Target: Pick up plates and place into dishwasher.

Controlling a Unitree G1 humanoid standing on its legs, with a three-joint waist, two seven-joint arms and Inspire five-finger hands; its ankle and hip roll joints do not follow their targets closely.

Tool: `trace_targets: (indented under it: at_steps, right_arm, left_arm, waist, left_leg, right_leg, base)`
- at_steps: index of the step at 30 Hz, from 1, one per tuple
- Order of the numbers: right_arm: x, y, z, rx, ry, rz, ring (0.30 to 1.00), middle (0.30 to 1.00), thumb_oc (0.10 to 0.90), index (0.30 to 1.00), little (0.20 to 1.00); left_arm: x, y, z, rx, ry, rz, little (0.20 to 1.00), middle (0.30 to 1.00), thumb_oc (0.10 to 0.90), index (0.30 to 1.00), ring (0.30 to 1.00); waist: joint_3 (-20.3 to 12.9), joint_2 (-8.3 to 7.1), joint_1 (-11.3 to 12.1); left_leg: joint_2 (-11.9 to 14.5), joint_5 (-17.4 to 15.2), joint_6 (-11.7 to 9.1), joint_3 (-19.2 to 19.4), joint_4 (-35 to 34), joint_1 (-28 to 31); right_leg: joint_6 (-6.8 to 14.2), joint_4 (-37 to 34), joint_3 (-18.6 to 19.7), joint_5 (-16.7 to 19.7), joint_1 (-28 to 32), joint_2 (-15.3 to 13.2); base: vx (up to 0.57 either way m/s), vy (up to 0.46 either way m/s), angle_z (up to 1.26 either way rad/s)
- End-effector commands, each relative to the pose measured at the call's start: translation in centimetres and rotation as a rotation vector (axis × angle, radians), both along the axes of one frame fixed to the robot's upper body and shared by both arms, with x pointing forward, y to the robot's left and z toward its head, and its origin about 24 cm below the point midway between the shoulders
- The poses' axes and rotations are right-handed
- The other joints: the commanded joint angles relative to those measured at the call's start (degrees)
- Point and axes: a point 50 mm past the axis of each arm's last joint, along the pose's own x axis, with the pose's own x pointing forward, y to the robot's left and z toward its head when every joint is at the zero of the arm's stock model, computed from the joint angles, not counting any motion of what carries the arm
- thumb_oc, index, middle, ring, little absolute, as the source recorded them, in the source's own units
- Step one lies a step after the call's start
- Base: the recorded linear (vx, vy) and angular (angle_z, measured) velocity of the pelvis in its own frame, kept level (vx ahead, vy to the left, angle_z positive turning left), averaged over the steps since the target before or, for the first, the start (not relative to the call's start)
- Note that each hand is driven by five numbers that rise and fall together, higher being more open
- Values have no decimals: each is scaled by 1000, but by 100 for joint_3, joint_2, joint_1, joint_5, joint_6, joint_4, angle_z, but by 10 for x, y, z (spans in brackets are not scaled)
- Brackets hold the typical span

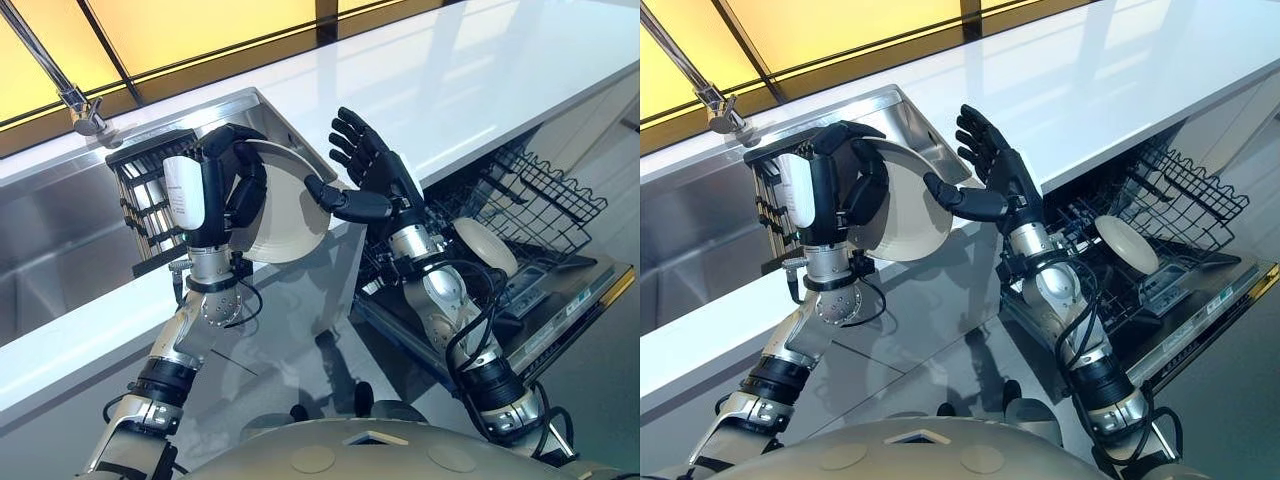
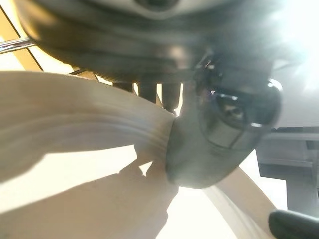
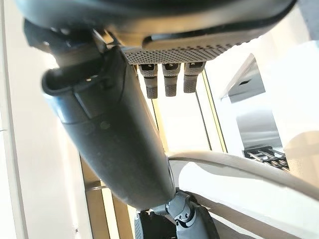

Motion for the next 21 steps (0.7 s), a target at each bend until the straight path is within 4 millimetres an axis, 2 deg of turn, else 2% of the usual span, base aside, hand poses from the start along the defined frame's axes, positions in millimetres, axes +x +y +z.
trace_targets:
  at_steps: [1,3,4,5,6,12,14,17,21]
  right_arm:
    - [-3,-37,56,160,-305,-175,300,300,100,300,200]
    - [-3,-37,54,156,-298,-177,300,300,100,300,200]
    - [-3,-37,54,156,-298,-177,331,331,136,331,236]
    - [-3,-38,53,150,-287,-177,867,867,762,867,862]
    - [-2,-38,52,149,-278,-173,900,900,800,900,900]
    - [2,-28,39,197,-131,-50,900,900,800,900,900]
    - [2,-14,27,242,-9,70,900,900,800,900,900]
    - [-1,-1,12,265,90,159,900,900,800,900,900]
    - [-3,7,4,245,121,191,900,900,800,900,900]
  left_arm:
    - [2,36,10,-37,-79,82,200,300,100,300,300]
    - [0,35,11,-47,-82,73,200,300,100,300,300]
    - [0,35,11,-47,-82,73,200,300,100,300,300]
    - [0,34,11,-50,-85,63,200,300,100,300,300]
    - [0,32,11,-49,-86,59,200,300,100,300,300]
    - [2,32,13,-39,-96,66,200,300,100,300,300]
    - [3,32,15,-27,-103,64,200,300,100,300,300]
    - [3,30,17,-7,-114,50,200,300,100,300,300]
    - [5,25,19,12,-136,32,200,300,100,300,300]
  waist:
    - [-492,-37,33]
    - [-491,-43,29]
    - [-491,-43,28]
    - [-486,-49,17]
    - [-479,-55,8]
    - [-464,-96,-19]
    - [-473,-114,-14]
    - [-493,-134,2]
    - [-510,-149,28]
  left_leg:
    - [-222,-448,150,73,24,-142]
    - [-236,-453,159,25,24,-133]
    - [-236,-453,159,24,24,-132]
    - [-249,-451,169,-35,24,-131]
    - [-254,-449,174,-68,24,-129]
    - [-273,-469,195,-136,24,-109]
    - [-281,-464,203,-152,24,-113]
    - [-284,-461,205,-156,24,-113]
    - [-286,-449,201,-157,24,-114]
  right_leg:
    - [257,73,-353,-725,287,86]
    - [254,107,-309,-740,273,96]
    - [254,107,-309,-740,273,96]
    - [246,138,-232,-754,266,115]
    - [240,164,-199,-765,261,123]
    - [236,234,-178,-781,245,128]
    - [234,236,-189,-780,243,120]
    - [241,231,-210,-780,256,108]
    - [255,214,-238,-764,273,88]
  base:
    - [0,0,0]
    - [0,0,0]
    - [25,34,1]
    - [21,34,0]
    - [26,45,1]
    - [9,15,2]
    - [0,0,0]
    - [0,0,0]
    - [10,1,2]
